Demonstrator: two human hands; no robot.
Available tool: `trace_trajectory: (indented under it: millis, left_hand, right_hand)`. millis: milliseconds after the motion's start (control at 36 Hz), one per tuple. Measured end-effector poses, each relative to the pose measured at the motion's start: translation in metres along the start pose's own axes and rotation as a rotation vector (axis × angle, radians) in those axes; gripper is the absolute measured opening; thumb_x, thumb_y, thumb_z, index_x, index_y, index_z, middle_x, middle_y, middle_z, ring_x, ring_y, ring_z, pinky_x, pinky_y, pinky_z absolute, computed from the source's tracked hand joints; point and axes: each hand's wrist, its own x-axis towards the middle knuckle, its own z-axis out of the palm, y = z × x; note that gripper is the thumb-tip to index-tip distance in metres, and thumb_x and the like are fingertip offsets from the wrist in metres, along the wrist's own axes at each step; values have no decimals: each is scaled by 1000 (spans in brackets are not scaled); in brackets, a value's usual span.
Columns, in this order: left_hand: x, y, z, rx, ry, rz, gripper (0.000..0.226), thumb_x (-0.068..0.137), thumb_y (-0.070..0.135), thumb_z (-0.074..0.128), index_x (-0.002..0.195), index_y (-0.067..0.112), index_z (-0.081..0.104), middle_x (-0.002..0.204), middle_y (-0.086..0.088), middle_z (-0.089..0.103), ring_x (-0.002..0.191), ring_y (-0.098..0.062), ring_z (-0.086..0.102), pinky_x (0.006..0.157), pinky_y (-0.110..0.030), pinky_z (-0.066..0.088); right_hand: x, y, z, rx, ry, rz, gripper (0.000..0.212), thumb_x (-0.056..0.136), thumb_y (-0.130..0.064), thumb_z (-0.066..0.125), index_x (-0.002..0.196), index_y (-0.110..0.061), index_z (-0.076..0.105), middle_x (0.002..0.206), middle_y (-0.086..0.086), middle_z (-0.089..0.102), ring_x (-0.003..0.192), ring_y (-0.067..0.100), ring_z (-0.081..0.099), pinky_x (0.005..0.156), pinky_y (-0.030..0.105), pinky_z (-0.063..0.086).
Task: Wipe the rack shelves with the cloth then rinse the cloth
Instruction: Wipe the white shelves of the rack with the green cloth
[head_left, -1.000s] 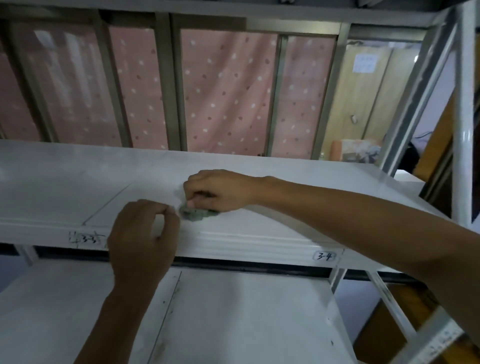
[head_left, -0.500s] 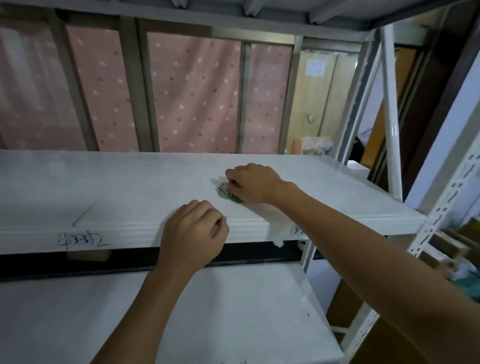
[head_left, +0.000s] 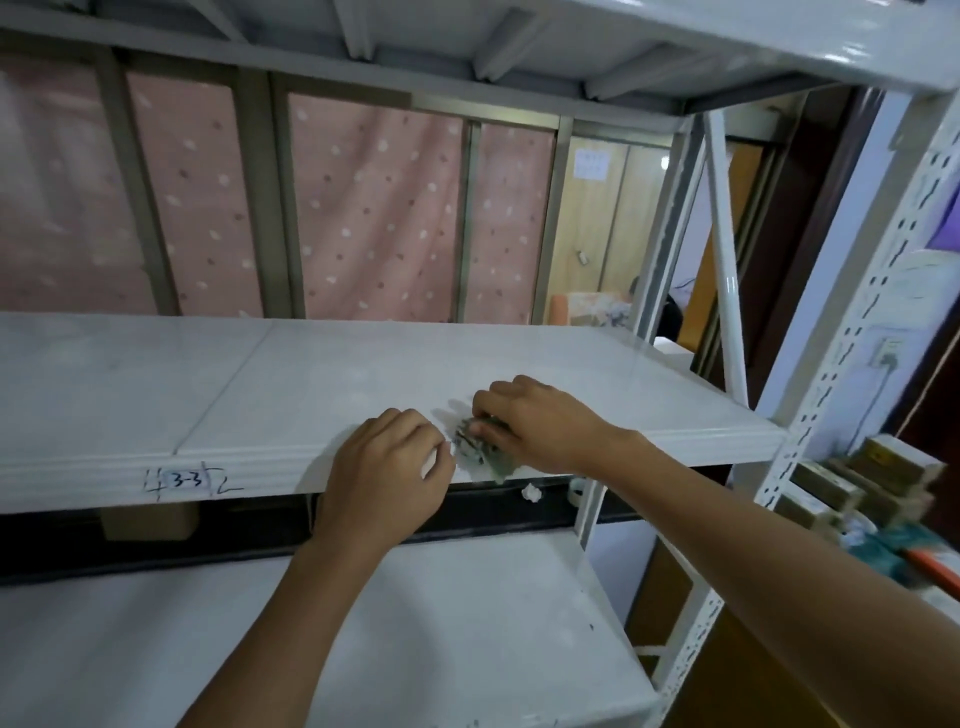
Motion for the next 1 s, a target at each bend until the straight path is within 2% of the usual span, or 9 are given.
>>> trace_trajectory:
  millis: [111,222,333,417,528,611,722,861,1000]
  left_hand:
    - [6,14,-6,-23,-137,-31,16,85,27,61,83,15,69,82,4,65,77,-19,59,67,-35,51]
    - [4,30,-14,-96,-298,-117,32,82,41,61,105,21,68,96,8,66,91,-16,60,79,-32,51]
    - [8,50,-34,-488,-254,-468,28,83,48,68,95,23,71,90,7,72,88,-19,66,77,-43,57]
    - [16,61,-50,-807,-211,-714,10,89,30,75,88,21,78,90,0,79,89,-21,74,83,-44,59]
    - [19,68,-73,-914,-128,-860,9,92,14,72,90,12,81,94,-10,79,95,-29,75,95,-51,58]
    - [17,66,-88,-904,-109,-936,11,92,17,73,92,9,80,95,-14,79,97,-33,75,98,-57,55]
    - [14,57,-111,-882,-85,-960,13,91,19,74,90,8,80,95,-18,78,97,-37,74,96,-61,55]
    - [1,36,-147,-965,-11,-1037,12,92,18,73,97,8,78,99,-12,79,99,-32,74,92,-51,59]
    - [-17,-1,-187,-1134,42,-1103,16,95,16,67,107,9,75,107,-11,78,100,-26,75,81,-39,58]
  right_hand:
    - [-11,-4,-7,43,13,-38,26,101,-41,43,97,-18,54,87,-2,55,78,21,48,70,40,46]
    - [-30,-11,-19,290,51,-18,20,102,-37,47,94,-20,53,82,-7,55,73,15,52,66,33,45]
    - [-41,-22,-38,665,129,141,20,102,-38,49,89,-25,56,73,-6,60,68,12,56,65,29,45]
    - [-38,-32,-49,1000,140,305,29,102,-42,48,83,-23,58,71,-11,59,67,8,54,67,27,42]
    - [-35,-46,-51,1342,-12,391,43,97,-57,45,106,-21,67,108,-6,72,105,10,67,94,32,50]
    - [-39,-59,-49,1436,-111,343,50,88,-63,56,118,-24,63,115,-4,70,108,14,67,90,38,55]
    - [-32,-84,-51,1363,-60,347,46,80,-32,81,120,-19,61,115,0,70,103,17,70,85,41,59]
    - [-9,-116,-65,1625,-28,413,25,91,-4,65,116,-5,65,108,13,72,98,30,71,74,42,60]
    - [19,-170,-70,1862,-110,517,22,98,-10,48,109,-3,67,101,15,72,91,30,72,61,37,60]
